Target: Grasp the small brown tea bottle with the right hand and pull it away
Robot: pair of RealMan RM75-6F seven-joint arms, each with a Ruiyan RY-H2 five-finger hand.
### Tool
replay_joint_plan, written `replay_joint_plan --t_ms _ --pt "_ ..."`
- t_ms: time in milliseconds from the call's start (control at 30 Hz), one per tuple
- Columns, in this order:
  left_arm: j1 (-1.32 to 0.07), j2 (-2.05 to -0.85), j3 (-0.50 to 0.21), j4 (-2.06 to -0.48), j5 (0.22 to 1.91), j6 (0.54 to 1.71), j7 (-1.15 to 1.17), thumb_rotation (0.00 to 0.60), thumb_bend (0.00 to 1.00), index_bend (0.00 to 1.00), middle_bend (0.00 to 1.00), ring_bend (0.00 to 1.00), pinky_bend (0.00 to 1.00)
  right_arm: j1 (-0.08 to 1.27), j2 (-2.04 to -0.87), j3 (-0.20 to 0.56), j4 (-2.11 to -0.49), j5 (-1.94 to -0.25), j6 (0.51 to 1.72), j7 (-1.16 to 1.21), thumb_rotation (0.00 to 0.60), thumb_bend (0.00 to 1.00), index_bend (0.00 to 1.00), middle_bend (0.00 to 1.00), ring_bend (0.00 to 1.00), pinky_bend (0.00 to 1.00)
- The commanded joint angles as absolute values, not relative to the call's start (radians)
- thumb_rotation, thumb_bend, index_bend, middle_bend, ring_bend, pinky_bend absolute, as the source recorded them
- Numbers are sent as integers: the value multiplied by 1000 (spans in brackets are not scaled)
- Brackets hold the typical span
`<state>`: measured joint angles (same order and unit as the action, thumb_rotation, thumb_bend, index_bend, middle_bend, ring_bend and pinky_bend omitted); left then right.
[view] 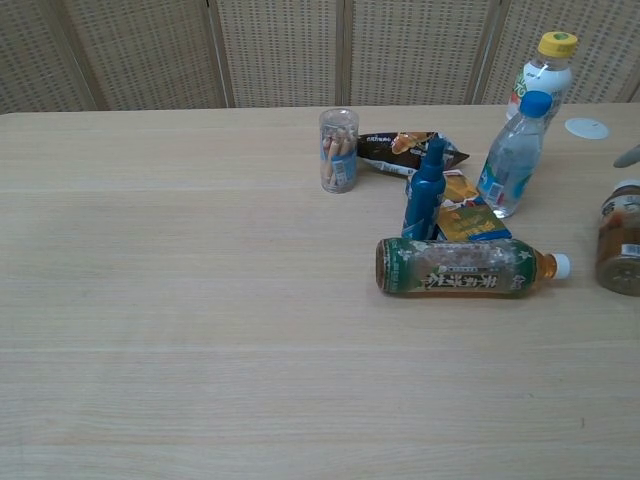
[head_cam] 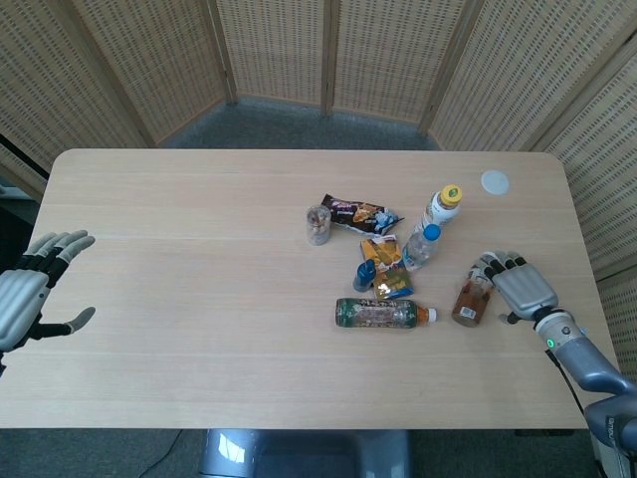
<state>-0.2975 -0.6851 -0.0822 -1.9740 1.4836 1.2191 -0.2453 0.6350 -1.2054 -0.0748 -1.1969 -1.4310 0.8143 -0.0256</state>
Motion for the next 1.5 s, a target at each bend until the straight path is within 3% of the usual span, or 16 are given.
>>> replay_joint_plan --t_ms 33,333,700,767,867,1000,1133,1300,1500 --pt "-295 -678 -80 -1976 1492 1223 -256 600 333 81 49 0 0 614 -1297 -126 -1027 -1578 911 83 600 65 0 0 0 0" --pt "-290 -667 -80 -1986 1505 1235 -257 600 333 81 49 0 0 585 -1433 -187 -765 -1681 972 269 600 0 0 0 0 0" --pt "-280 -664 -78 -1983 1516 1257 -269 600 333 81 49 0 0 568 -1481 -195 -696 -1694 981 340 600 0 0 15 0 15" --pt "-278 -664 -78 -1983 1518 1261 -270 600 333 81 49 0 0 571 -1481 -194 -696 -1692 969 348 600 0 13 88 0 87" --pt "-276 -664 -78 -1983 1520 1266 -277 600 334 81 49 0 0 574 -1484 -193 -699 -1687 950 354 600 0 170 238 30 221" --pt "-274 -662 -78 -1980 1523 1270 -286 600 333 81 48 0 0 577 -1489 -193 -708 -1682 924 354 600 25 336 417 185 397" --pt "-273 -663 -79 -1976 1522 1273 -290 600 332 81 49 0 0 581 -1495 -190 -715 -1681 916 354 600 90 474 558 304 513" --pt "-272 -668 -81 -1970 1522 1279 -298 600 331 81 49 0 0 589 -1489 -177 -735 -1680 931 349 600 134 636 741 476 628" --pt "-274 -677 -82 -1960 1519 1277 -303 600 331 81 50 0 0 604 -1446 -151 -814 -1677 969 309 600 143 702 820 563 672"
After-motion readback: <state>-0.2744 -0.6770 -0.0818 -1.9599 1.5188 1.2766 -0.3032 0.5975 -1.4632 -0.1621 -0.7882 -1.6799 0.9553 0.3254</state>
